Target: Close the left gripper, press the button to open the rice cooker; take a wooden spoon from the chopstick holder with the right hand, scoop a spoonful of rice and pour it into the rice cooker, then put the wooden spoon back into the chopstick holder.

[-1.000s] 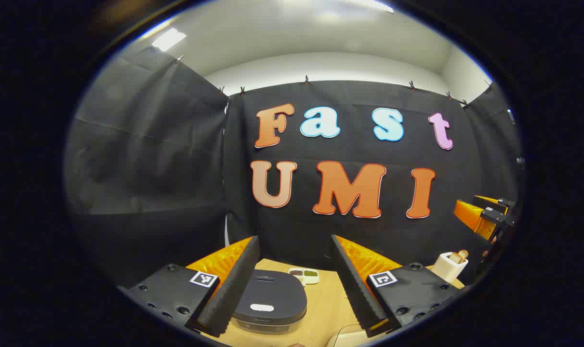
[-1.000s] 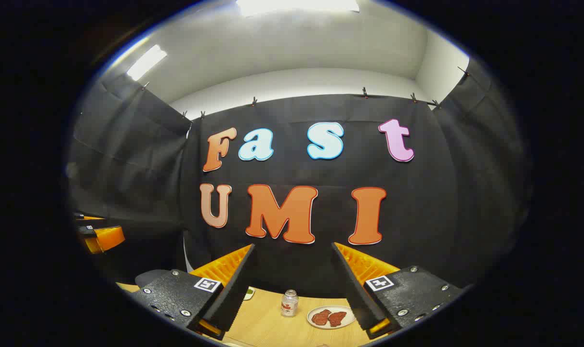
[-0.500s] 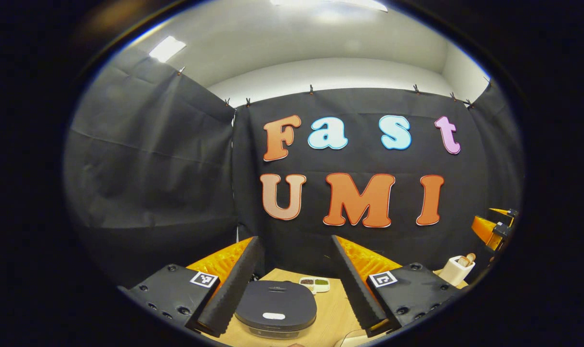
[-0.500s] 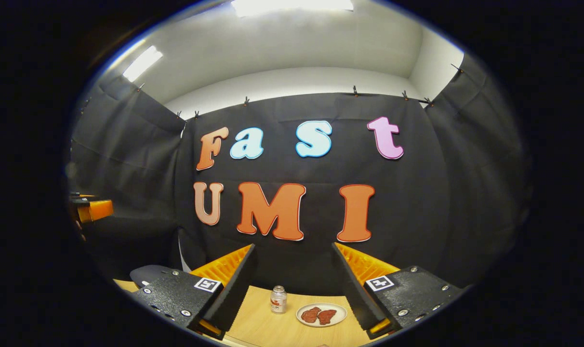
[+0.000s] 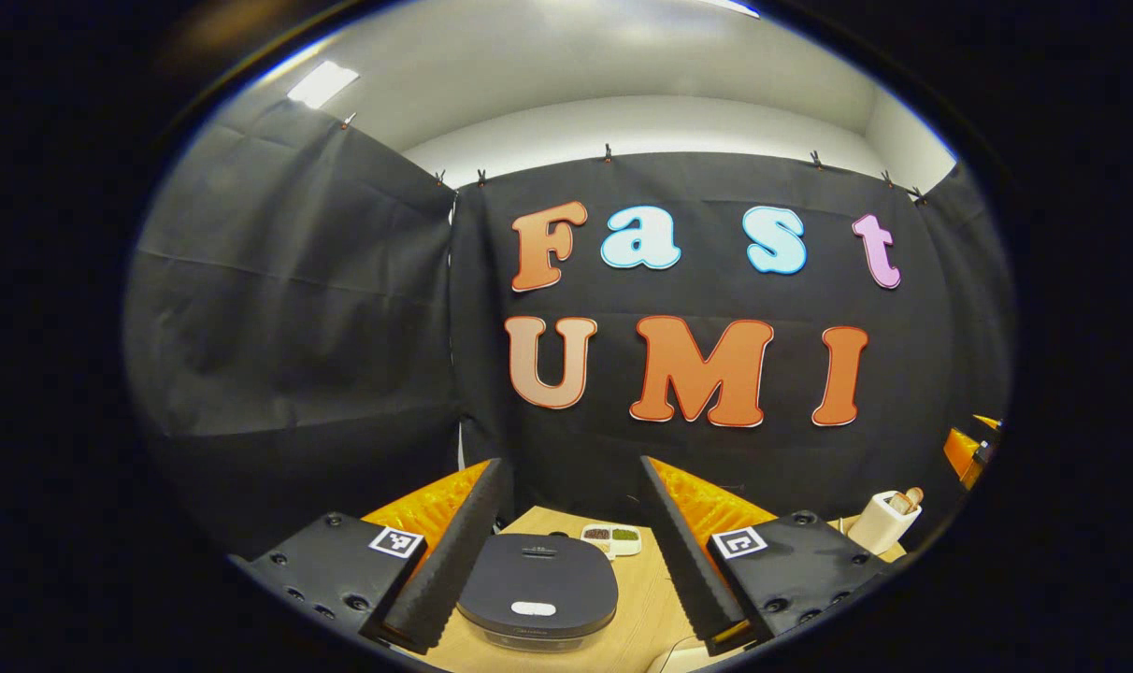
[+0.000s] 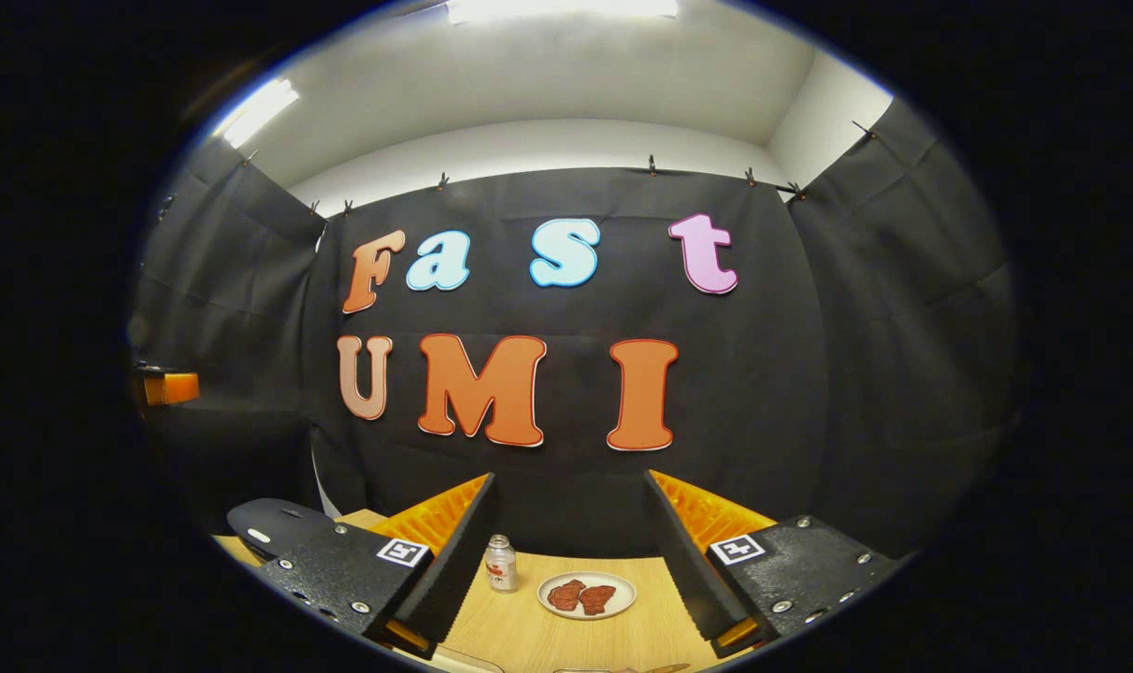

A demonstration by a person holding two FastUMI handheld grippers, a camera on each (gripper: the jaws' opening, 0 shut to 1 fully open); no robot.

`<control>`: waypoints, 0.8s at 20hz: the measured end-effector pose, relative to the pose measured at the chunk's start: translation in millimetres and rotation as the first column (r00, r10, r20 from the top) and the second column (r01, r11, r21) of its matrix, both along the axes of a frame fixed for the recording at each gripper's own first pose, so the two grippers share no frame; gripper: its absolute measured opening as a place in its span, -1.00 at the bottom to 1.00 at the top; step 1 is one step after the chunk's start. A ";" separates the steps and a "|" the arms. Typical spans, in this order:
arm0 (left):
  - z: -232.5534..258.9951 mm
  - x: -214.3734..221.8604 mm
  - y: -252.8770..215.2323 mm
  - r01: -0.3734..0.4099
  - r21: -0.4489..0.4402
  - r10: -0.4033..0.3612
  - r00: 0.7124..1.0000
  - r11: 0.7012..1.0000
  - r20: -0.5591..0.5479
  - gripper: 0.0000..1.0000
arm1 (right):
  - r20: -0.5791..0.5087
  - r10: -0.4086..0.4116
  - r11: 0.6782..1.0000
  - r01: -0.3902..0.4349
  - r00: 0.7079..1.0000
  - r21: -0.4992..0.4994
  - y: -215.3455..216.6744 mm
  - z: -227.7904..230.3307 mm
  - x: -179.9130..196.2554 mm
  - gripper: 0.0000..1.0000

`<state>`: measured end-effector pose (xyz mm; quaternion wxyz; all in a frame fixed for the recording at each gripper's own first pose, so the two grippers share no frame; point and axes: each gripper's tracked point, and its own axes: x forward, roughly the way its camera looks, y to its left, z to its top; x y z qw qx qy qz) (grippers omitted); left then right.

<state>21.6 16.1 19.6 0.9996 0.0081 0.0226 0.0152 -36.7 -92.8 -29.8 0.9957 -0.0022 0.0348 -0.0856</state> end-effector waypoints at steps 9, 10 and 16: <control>-69.6 29.4 4.0 0.013 -0.054 -0.029 0.951 0.998 -0.308 -0.89 | -0.058 -0.084 0.996 0.084 0.995 -0.011 -26.7 -24.3 -16.6 0.87; -82.3 34.5 3.6 0.015 -0.090 -0.047 0.928 0.996 -0.371 -0.89 | -0.065 -0.095 0.995 0.095 0.993 -0.007 -29.5 -27.2 -19.8 0.87; -160.0 52.0 23.9 -0.091 -0.205 -0.067 0.755 0.975 -0.653 -0.94 | -0.141 -0.196 0.981 0.194 0.970 -0.028 -53.0 -51.6 -36.8 0.88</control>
